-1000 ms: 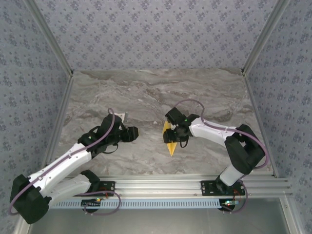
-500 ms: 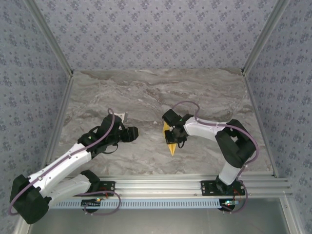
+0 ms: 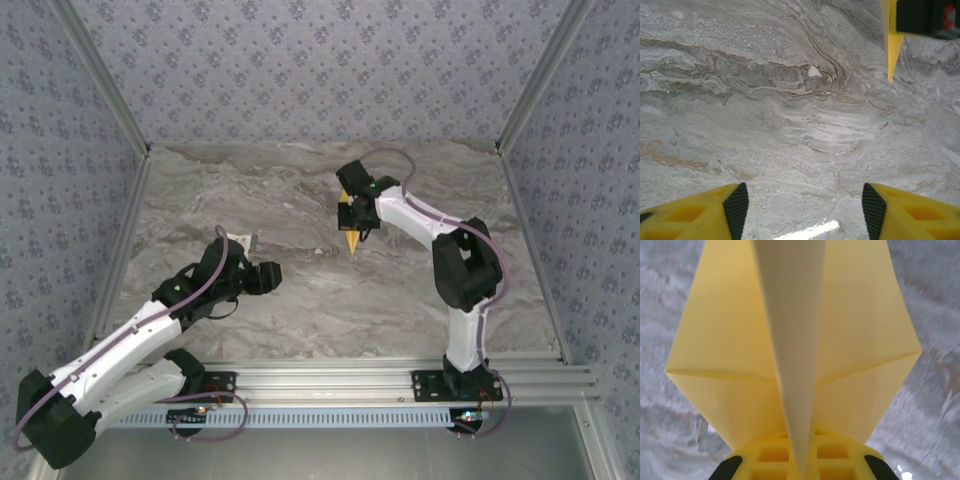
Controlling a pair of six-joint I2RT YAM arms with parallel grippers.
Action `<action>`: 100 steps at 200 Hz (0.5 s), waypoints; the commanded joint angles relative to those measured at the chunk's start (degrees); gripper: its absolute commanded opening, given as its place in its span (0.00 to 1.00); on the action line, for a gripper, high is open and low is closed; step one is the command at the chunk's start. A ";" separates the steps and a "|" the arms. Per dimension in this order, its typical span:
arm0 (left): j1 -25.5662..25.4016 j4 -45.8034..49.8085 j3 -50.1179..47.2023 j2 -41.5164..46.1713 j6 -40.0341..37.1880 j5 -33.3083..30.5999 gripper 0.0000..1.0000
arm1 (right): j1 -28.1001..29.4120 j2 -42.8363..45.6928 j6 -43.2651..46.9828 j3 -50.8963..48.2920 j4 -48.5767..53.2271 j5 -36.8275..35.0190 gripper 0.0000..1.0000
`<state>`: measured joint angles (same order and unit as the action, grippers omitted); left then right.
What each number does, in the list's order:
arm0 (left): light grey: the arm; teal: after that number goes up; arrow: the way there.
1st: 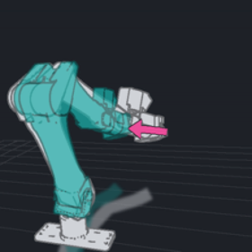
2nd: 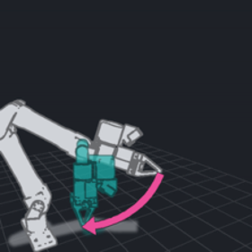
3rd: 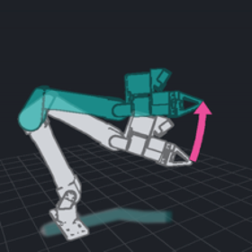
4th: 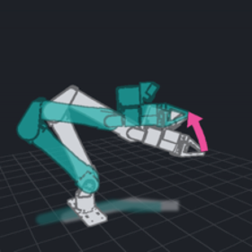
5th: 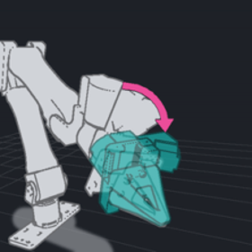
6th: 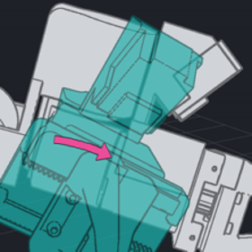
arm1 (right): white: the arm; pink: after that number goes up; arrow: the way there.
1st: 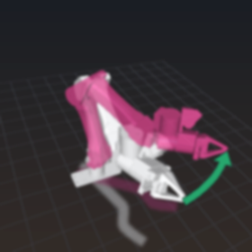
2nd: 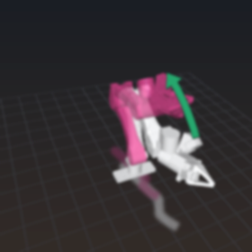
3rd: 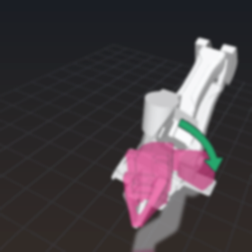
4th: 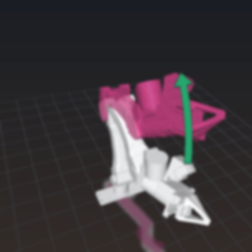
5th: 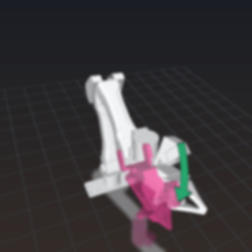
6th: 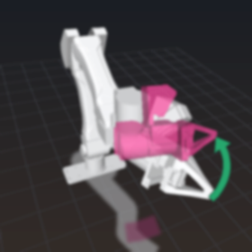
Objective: Fold a paper plane with a square sheet of paper (fold left side to right side)
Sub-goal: Move the paper plane to the center of the table.
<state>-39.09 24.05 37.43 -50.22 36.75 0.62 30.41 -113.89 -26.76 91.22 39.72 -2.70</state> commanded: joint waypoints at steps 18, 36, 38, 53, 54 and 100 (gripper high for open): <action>0.28 -0.85 -1.92 2.37 0.08 2.14 0.79 | -1.05 -9.68 3.57 10.88 9.54 -2.24 0.07; 0.29 -0.68 -2.01 2.75 -0.33 2.63 0.88 | -1.53 -13.19 4.47 15.00 11.64 -1.87 0.09; 0.32 -0.61 -2.01 2.75 -0.36 2.63 0.89 | -1.57 -13.51 4.45 15.27 11.72 -1.74 0.09; 0.35 -0.58 -2.01 2.82 -0.54 2.97 0.93 | -1.93 -15.45 4.83 16.80 12.14 -0.53 0.11; 0.34 -0.58 -2.01 2.83 -0.59 2.98 0.93 | -1.98 -15.60 4.86 16.89 12.14 -0.50 0.12; 0.33 -0.06 -2.10 2.74 -0.70 3.59 0.98 | -2.46 -19.32 5.79 19.43 13.02 1.35 0.24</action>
<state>-39.09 23.90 35.33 -48.29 36.56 3.16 28.38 -131.28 -22.15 108.47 49.82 -2.94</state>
